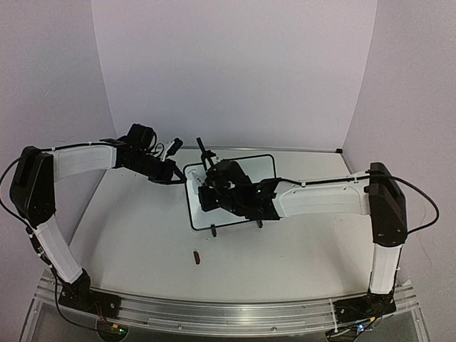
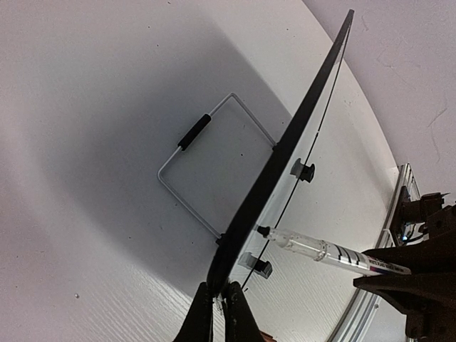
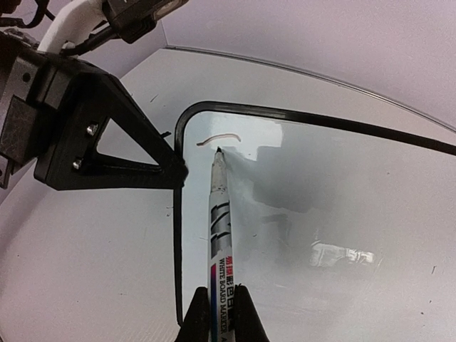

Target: Write a sentence on the whiteboard

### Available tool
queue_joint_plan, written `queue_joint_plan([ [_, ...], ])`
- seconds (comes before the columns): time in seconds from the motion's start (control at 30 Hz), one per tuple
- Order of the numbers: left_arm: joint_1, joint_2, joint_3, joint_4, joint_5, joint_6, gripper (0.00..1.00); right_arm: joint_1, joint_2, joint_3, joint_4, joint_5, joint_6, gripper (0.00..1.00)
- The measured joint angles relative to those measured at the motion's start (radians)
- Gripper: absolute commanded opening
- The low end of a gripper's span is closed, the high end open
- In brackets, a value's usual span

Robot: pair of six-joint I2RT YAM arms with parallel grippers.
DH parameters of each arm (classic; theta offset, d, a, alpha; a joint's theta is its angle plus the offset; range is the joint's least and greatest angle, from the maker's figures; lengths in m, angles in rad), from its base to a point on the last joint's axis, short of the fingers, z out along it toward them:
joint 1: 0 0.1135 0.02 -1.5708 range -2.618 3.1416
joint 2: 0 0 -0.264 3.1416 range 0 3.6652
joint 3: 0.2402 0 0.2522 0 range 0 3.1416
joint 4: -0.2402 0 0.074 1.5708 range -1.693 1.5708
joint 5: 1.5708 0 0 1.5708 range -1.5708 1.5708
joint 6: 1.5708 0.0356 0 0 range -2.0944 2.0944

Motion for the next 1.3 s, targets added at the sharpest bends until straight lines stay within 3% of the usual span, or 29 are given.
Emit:
queue_joint_plan([
  [0.83, 0.0, 0.0, 0.0, 0.0, -0.007, 0.0, 0.0, 0.023, -0.009, -0.077, 0.001, -0.015, 0.025, 0.0],
  [1.3, 0.0, 0.0, 0.0, 0.0, -0.007, 0.0, 0.0, 0.023, -0.066, -0.134, 0.094, -0.037, 0.022, 0.0],
])
